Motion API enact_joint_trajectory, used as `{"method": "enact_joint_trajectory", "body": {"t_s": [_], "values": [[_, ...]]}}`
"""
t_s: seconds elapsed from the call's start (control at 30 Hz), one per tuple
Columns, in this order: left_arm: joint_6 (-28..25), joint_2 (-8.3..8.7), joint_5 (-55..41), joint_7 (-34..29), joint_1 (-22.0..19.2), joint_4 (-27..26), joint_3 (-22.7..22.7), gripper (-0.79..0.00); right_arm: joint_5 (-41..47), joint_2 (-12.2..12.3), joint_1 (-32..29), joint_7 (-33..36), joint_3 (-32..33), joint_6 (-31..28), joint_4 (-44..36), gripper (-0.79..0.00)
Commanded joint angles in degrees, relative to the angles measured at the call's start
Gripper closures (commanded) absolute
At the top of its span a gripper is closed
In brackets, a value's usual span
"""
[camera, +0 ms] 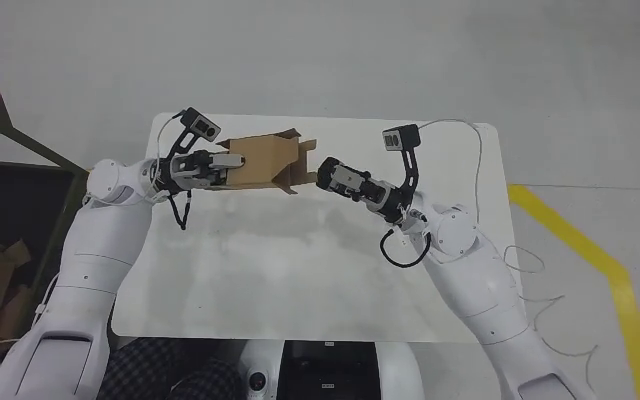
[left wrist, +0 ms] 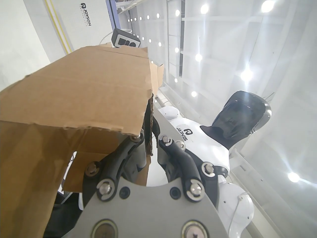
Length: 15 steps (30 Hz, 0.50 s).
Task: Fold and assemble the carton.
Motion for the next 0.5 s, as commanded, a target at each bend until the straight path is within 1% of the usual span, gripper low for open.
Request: {"method": "enact_joint_trajectory", "body": {"t_s": [0.0,0.3,0.47], "values": [[0.30,-0.10,0.22,0.00,-0.05,0.05,0.24,0.000,0.08,-0.15,0.43,-0.32,-0.37,-0.52,-0.15,-0.785],[1.12,-0.62,-0.12,-0.36,-0.43,-0.15,1.01,0.000,0.42,-0.42,1.12,0.16,-1.31,-0.48,-1.46,-0.785],[0.86,-0.84,0.20,-0.18,-0.66,-0.02,1.13,0.000,2.29,-0.93,2.08,0.20,-2.82,-1.66,-1.38,-0.785]]}}
